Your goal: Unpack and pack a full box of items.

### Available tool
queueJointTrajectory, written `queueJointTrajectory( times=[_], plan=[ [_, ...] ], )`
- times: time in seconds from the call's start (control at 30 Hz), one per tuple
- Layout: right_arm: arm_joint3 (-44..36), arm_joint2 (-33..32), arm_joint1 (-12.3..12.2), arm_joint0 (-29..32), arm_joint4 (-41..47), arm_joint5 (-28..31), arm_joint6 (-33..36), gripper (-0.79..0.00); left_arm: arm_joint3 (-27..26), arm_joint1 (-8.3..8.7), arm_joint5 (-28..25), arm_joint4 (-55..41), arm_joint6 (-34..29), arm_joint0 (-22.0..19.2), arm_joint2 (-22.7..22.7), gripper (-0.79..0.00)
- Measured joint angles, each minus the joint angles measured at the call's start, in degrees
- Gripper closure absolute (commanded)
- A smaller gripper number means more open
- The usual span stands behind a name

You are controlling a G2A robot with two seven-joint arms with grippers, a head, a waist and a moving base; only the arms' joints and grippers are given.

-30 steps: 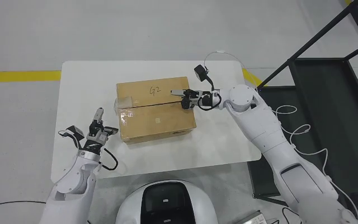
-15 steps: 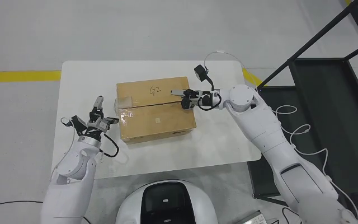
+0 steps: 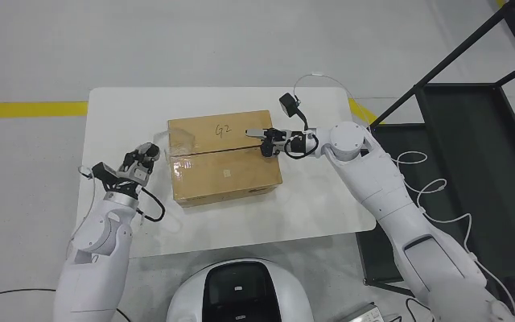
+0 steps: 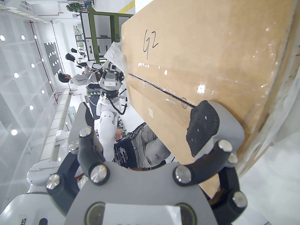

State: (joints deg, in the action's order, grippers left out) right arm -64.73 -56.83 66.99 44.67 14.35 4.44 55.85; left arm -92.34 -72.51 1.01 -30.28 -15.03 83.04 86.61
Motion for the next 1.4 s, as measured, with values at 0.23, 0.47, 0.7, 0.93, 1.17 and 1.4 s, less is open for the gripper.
queueJointTrajectory(
  times=[0.23, 0.47, 0.7, 0.93, 1.17, 1.4],
  plan=[
    [0.00, 0.00, 0.00, 0.00, 0.00, 0.00, 0.00, -0.785, -2.72, -0.07, 1.33, -0.35, 0.68, -0.32, -0.25, 0.000],
    [0.00, 0.00, 0.00, 0.00, 0.00, 0.00, 0.00, -0.785, -1.68, -0.25, 2.79, -1.07, 1.11, -0.88, -1.26, 0.000],
    [0.00, 0.00, 0.00, 0.00, 0.00, 0.00, 0.00, -0.785, -2.32, 0.07, -0.95, -3.42, -2.23, 5.46, 1.87, -0.785],
    [0.00, 0.00, 0.00, 0.00, 0.00, 0.00, 0.00, -0.785, -3.22, 0.25, -3.49, -3.93, -2.97, 10.31, 4.20, -0.785],
    [0.00, 0.00, 0.00, 0.00, 0.00, 0.00, 0.00, -0.785, 1.51, 0.02, 2.44, -1.14, -2.02, 4.93, 0.10, -0.785],
    [0.00, 0.00, 0.00, 0.00, 0.00, 0.00, 0.00, -0.785, 5.04, -0.37, 4.31, -5.83, -2.92, -0.01, -0.93, -0.785]
  ],
)
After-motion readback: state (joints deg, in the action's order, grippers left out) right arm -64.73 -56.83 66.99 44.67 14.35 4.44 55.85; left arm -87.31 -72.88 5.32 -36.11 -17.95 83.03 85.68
